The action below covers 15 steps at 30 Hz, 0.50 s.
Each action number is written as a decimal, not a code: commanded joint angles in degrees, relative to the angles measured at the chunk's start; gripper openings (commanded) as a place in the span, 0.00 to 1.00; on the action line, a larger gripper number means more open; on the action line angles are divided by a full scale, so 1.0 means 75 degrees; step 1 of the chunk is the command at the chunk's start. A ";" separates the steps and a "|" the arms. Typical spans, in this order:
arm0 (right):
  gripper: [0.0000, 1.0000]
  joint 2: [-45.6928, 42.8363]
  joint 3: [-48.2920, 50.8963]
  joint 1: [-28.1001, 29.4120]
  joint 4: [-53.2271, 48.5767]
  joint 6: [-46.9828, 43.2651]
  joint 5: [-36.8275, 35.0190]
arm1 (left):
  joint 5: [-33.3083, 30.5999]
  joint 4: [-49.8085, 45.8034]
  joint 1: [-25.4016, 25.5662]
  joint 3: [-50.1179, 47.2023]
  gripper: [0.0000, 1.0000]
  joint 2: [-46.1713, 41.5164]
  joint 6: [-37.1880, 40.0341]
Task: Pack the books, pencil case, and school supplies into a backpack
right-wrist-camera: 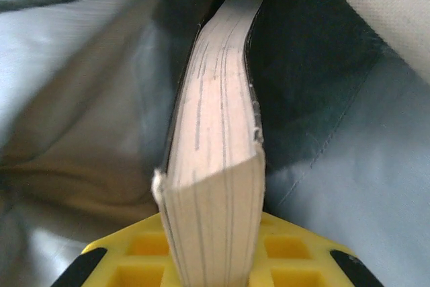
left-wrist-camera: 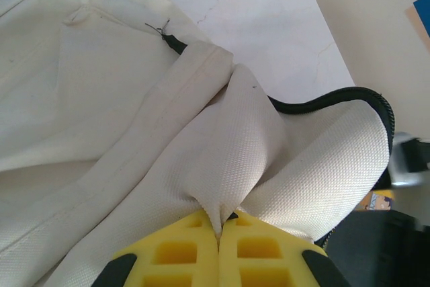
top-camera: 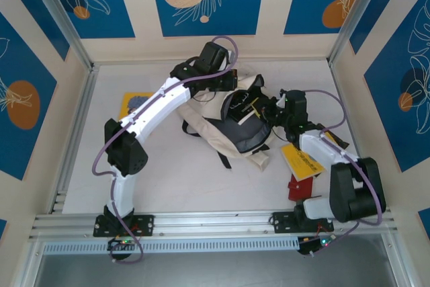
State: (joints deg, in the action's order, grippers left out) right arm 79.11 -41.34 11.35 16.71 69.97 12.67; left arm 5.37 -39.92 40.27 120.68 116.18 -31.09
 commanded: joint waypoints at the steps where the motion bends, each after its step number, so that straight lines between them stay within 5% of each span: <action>1: 0.00 0.0542 -0.0318 0.0250 0.1811 0.0320 -0.0509 | -0.0164 0.0295 -0.0052 0.0544 0.00 0.0031 -0.0266; 15: 0.00 0.3770 -0.1368 0.0581 0.4292 0.0748 -0.0314 | -0.0212 0.0086 -0.0070 0.0917 0.00 0.0362 -0.0472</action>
State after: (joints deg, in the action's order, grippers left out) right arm 104.88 -48.84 15.33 40.16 73.82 9.39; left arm 4.36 -40.93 40.25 124.38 118.74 -34.04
